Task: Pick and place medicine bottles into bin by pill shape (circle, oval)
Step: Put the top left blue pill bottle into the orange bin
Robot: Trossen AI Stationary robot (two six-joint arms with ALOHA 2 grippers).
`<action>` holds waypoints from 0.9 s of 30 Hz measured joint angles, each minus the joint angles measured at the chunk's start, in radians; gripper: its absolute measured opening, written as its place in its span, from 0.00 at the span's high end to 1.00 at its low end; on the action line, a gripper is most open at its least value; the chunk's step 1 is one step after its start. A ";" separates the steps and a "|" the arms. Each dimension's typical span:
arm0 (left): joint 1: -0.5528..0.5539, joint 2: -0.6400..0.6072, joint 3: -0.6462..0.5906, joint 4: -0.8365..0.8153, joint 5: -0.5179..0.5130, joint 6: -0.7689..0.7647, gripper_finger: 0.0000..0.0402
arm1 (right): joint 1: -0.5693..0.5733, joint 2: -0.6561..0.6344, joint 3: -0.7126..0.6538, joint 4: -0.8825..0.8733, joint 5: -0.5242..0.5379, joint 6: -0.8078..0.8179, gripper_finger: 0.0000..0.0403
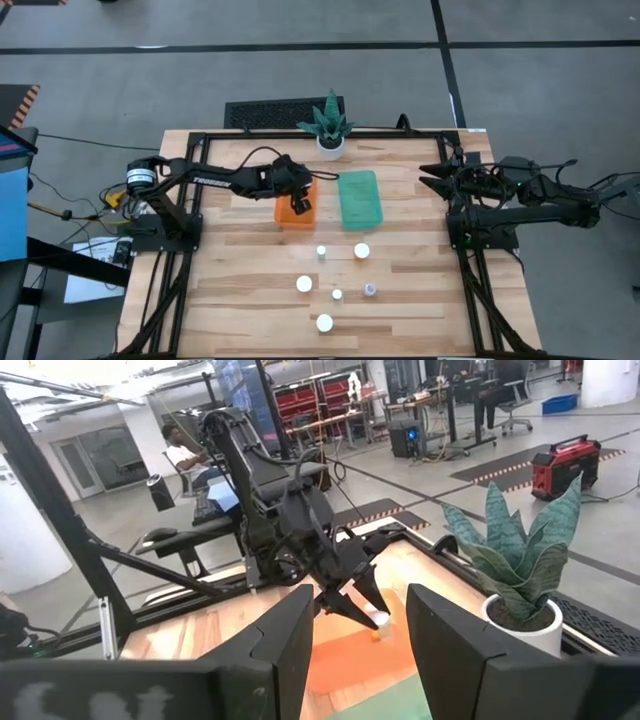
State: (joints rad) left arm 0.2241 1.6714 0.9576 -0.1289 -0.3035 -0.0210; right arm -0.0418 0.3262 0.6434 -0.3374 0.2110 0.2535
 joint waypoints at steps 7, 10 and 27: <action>0.000 0.015 -0.036 0.063 -0.007 -0.007 0.72 | 0.000 0.000 0.000 0.001 0.000 0.000 0.57; 0.000 0.017 -0.046 0.083 0.005 -0.009 0.72 | 0.000 0.000 0.000 0.000 0.000 0.000 0.57; 0.014 0.017 -0.045 0.089 0.022 0.009 0.72 | 0.000 0.000 0.000 -0.005 0.000 0.000 0.57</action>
State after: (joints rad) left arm 0.2384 1.6886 0.9123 -0.0401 -0.2818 -0.0120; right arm -0.0418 0.3264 0.6434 -0.3420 0.2108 0.2535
